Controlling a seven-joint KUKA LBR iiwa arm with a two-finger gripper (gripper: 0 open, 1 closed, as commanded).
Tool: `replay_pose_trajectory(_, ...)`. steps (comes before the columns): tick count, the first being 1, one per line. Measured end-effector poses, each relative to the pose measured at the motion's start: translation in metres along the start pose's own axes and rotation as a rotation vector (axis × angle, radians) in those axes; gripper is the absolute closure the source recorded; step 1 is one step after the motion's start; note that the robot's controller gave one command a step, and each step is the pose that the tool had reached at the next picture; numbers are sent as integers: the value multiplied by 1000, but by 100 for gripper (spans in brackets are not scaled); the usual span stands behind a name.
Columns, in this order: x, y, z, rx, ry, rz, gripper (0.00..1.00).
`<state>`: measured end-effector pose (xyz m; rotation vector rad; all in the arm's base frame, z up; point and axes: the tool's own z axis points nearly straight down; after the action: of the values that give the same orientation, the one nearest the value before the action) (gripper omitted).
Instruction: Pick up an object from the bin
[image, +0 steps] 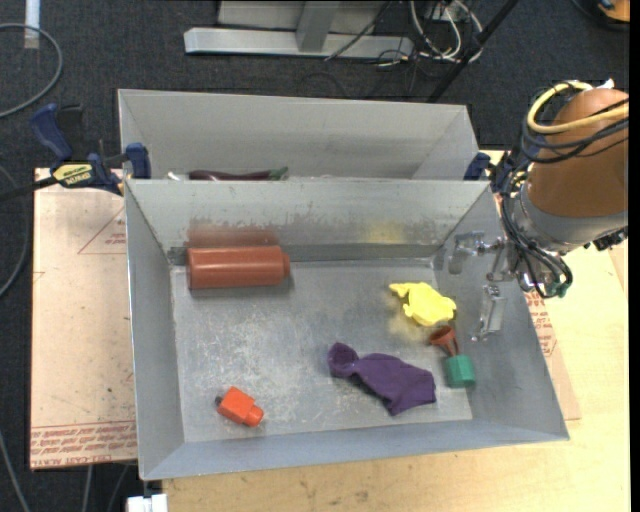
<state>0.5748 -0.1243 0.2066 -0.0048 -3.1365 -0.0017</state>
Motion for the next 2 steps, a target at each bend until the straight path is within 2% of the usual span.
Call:
replay_pose_trajectory(1,-1,1,-5,1,-6,-2,0)
replay_pose_trajectory(2,4,50,105,-2,2,120,100)
